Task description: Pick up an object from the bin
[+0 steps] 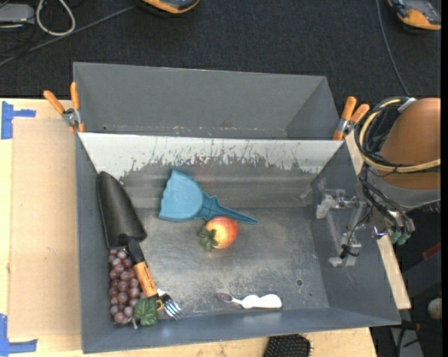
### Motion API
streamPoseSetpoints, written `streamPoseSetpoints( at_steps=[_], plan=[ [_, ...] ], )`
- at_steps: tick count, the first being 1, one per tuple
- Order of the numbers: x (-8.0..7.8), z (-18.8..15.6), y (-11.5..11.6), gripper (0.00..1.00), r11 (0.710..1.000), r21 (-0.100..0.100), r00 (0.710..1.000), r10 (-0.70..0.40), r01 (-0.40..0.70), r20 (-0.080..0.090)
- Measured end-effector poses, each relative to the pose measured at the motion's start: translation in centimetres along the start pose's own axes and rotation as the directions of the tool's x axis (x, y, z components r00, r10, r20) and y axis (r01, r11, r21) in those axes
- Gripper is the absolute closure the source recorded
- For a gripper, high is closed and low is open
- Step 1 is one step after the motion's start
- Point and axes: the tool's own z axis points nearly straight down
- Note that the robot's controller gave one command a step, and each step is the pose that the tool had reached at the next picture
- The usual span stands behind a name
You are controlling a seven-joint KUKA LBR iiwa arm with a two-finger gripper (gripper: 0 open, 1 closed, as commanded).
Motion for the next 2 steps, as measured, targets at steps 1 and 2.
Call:
streamPoseSetpoints(
  at_steps=[1,2],
  plan=[
    [-0.2,-0.4,0.1,0.0,1.0,0.002,1.0,-0.005,0.005,0.007],
    [2.3,5.4,6.0,0.0,0.975,0.004,0.975,-0.223,0.223,0.01]
  ],
)
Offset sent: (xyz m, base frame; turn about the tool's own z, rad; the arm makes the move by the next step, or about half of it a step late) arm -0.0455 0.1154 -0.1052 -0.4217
